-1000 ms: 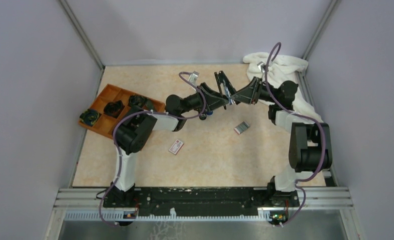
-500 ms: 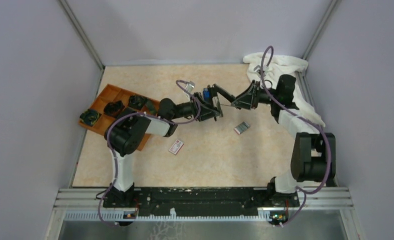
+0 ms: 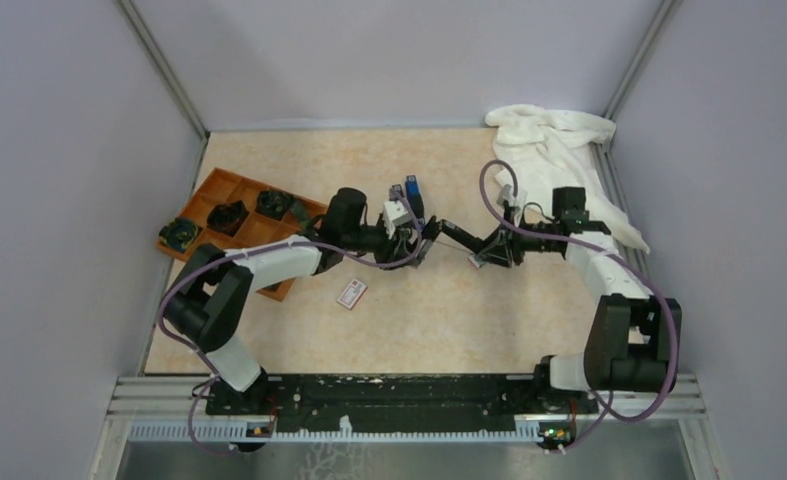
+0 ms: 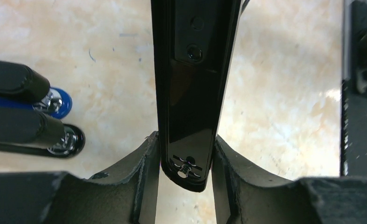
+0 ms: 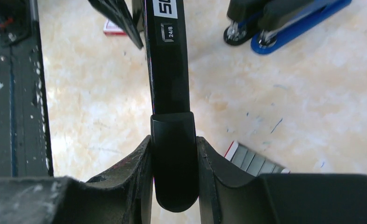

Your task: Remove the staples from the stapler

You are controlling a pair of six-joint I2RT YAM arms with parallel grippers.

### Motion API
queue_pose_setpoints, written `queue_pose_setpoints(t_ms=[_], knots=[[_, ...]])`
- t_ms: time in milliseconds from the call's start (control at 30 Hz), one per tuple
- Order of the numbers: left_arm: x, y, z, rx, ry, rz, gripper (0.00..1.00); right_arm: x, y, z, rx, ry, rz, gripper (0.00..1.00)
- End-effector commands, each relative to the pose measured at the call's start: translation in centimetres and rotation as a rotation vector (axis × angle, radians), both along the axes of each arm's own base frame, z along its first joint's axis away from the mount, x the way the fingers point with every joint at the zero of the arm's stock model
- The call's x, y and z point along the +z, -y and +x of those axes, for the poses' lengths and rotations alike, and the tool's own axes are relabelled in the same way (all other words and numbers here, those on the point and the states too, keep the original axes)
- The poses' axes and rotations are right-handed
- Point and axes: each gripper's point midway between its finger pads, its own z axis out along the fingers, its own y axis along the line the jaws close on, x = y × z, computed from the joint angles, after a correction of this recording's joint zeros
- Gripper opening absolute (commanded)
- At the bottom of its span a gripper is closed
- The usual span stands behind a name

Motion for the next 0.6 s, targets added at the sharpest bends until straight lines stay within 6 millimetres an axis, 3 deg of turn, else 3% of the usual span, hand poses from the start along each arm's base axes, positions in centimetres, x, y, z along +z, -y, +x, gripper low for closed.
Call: queue_pose_setpoints(t_ms=[0,200,367,433,567], knots=[[-0.7,-2.1,-0.5,-0.015,0.133,0.197,0.00,-2.0,3.7,1.5,-0.039,0.232,-0.258,0.00],[-2.5,-2.6,0.4,0.023,0.157,0.329,0.00,-3.1,4.2,1.0,-0.047,0.258,-0.303,0.00],[-3.4,-2.4,0.9,0.049,0.120,0.428,0.00,-2.4,4.3,0.8,-0.068,0.289,-0.308,0.00],[-2.5,-1.3,0.7,0.047,0.113,0.379,0.00,-1.6,3.5,0.4,-0.052,0.257,-0.256,0.00],[2.4,2.6,-1.7,-0.005,0.091,0.132,0.00,1.8,0.2,-0.8,-0.012,0.152,-0.092,0.00]])
